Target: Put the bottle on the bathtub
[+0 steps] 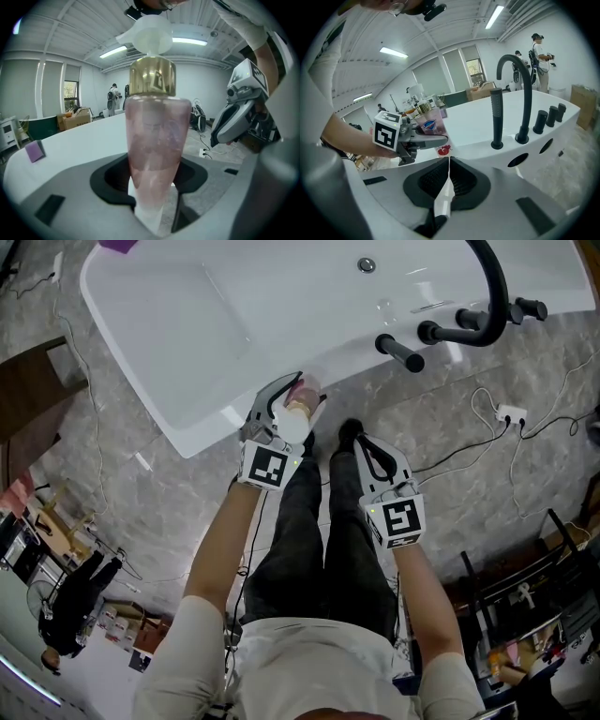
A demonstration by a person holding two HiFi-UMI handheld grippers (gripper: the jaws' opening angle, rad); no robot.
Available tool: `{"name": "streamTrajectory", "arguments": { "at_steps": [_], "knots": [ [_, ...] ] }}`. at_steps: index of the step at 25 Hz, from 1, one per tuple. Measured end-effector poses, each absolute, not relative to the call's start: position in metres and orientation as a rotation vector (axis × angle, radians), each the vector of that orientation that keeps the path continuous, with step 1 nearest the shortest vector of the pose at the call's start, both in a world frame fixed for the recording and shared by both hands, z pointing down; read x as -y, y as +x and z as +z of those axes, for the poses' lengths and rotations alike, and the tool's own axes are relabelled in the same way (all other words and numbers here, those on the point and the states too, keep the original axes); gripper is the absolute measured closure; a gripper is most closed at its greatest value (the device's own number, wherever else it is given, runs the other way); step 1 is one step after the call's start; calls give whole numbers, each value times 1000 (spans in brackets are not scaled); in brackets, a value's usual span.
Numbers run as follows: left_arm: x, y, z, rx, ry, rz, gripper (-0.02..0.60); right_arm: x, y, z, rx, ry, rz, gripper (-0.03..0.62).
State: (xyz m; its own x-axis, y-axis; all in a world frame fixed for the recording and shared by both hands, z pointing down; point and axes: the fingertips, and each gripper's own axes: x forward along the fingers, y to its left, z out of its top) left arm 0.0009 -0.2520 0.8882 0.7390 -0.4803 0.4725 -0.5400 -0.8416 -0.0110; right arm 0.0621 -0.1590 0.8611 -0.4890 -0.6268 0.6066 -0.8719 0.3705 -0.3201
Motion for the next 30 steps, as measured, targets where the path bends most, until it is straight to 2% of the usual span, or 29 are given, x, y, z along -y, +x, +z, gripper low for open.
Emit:
{"name": "streamTrajectory", "arguments": {
  "at_steps": [13,30],
  "knots": [
    [256,4,895,880,2728,684,276,157,64,868,2235,1326,883,562],
    [231,-28,875,872,2772,780,259,150,71,835,2221,1389,863,562]
  ]
}}
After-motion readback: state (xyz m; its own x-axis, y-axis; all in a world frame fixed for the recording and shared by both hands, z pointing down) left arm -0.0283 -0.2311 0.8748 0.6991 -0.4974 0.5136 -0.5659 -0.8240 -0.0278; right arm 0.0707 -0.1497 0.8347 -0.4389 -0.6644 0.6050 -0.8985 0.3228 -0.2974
